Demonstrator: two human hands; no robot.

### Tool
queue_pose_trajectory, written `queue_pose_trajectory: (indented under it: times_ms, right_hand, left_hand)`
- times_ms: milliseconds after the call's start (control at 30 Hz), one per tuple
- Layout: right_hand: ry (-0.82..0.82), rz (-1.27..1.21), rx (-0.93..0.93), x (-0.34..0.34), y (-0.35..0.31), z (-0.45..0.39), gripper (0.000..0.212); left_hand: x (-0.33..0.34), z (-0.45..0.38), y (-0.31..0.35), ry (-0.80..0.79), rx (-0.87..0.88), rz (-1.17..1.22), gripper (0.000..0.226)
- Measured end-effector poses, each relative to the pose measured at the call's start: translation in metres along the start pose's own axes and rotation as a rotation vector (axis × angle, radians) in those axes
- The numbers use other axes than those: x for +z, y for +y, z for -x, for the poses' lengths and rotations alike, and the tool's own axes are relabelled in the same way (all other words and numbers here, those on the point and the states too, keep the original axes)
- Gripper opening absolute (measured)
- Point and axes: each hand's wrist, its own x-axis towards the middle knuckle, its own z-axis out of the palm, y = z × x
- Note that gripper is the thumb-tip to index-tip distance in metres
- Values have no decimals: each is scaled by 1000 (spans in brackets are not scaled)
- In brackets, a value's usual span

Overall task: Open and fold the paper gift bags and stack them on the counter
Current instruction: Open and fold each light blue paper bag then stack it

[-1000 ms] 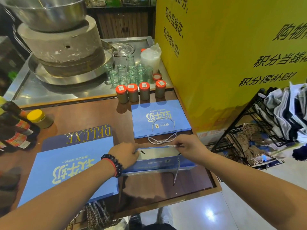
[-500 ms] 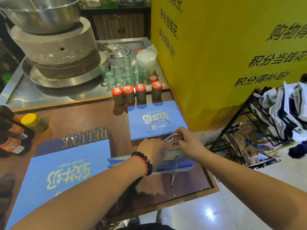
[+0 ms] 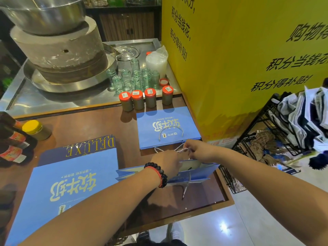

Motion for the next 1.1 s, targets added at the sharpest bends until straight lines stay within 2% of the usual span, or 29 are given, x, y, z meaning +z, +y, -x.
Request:
queue_pose_trajectory:
  times_ms: [100, 200, 367, 500, 633, 900, 1100]
  right_hand:
    - [-31, 66, -12, -3, -3, 1, 24]
    - [1, 113, -43, -1, -9, 0, 18]
    - [84, 52, -83, 2, -6, -5, 24]
    - [59, -11, -89, -1, 0, -5, 24]
    - [21, 2, -60, -3, 5, -5, 25]
    - [-61, -15, -59, 1, 2, -9, 31]
    - [-111, 39, -29, 0, 0, -7, 32]
  left_hand:
    - [1, 1, 1, 4, 20, 25, 17]
    - [7, -1, 1, 35, 76, 63, 30]
    - [11, -4, 3, 38, 56, 115, 31]
    - [7, -1, 4, 42, 54, 192, 34]
    - [6, 0, 4, 26, 29, 198, 22]
    - [10, 2, 5, 58, 37, 170, 14]
    - [15, -1, 5, 66, 0, 155, 16]
